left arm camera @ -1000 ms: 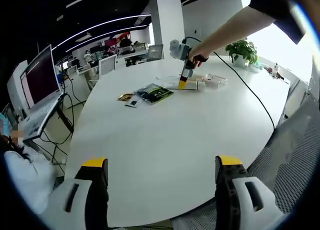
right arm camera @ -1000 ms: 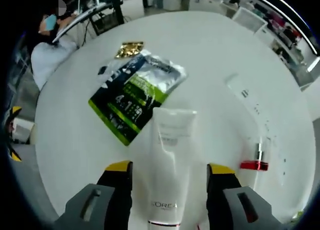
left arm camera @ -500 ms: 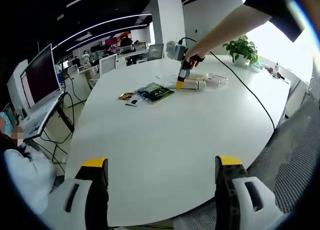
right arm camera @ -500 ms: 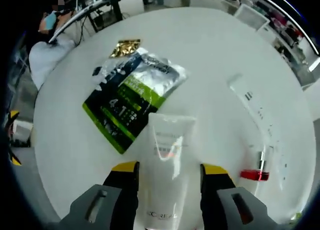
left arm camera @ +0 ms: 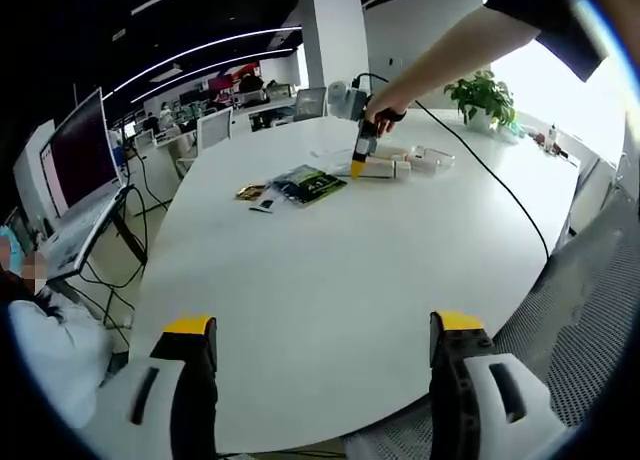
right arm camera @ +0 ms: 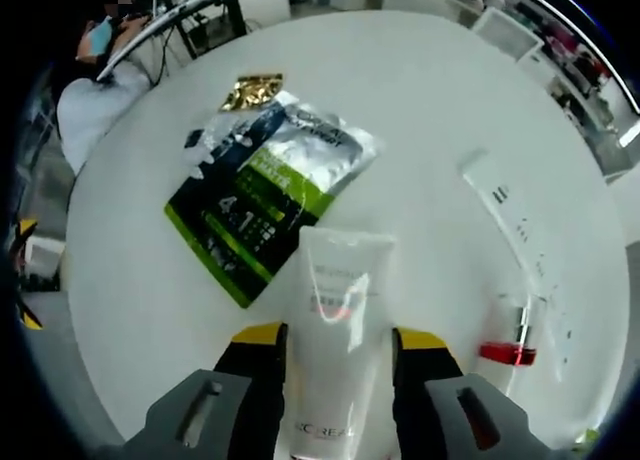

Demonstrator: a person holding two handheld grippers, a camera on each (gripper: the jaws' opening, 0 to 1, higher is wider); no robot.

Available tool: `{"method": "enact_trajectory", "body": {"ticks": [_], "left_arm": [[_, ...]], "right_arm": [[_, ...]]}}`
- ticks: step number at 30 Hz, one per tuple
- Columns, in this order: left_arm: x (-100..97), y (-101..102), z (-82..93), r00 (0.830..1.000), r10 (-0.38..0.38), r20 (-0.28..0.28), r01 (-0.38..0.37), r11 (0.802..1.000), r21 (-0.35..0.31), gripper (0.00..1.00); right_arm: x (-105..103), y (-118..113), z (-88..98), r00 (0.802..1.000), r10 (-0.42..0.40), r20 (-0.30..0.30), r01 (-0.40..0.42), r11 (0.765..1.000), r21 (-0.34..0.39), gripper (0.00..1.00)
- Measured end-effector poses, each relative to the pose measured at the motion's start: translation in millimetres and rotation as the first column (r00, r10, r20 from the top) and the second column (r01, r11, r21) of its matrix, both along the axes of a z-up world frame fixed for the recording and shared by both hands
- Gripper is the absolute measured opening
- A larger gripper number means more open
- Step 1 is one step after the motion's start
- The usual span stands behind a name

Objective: Arrange the skincare products in the storage area until every visible bottle or jar stands upright without overlapping.

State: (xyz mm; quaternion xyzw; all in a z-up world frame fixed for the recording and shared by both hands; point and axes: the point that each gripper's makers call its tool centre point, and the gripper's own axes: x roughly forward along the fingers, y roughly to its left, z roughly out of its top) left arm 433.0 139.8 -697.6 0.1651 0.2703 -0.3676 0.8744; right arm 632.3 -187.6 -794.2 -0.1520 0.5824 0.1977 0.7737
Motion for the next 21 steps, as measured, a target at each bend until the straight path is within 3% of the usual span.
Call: {"method": "enact_trajectory", "body": {"ticks": [10, 12, 14, 21], "left_arm": [[0.4, 0.2, 0.0, 1.0, -0.001, 0.002, 0.001, 1.0, 0.003, 0.81], [0.4, 0.3, -0.1, 1.0, -0.002, 0.002, 0.002, 1.0, 0.004, 0.81], [0.6, 0.5, -0.1, 1.0, -0.002, 0.005, 0.002, 1.0, 0.006, 0.81], [1.3, 0.9, 0.5, 1.0, 0.002, 0.008, -0.002, 1.0, 0.005, 0.81]], "right_arm": [[-0.8, 2.8, -0.2, 1.0, 0.013, -0.013, -0.014, 1.0, -0.012, 0.36], [-0.5, 5.6, 0.2, 0.999, 0.051, 0.008, -0.051, 0.999, -0.011, 0.33], [2.4, -1.2, 1.9, 0.999, 0.021, 0.032, -0.02, 0.999, -0.042, 0.28], [1.3, -0.8, 2.1, 0.999, -0.01, 0.051, 0.011, 1.0, -0.02, 0.26]]}}
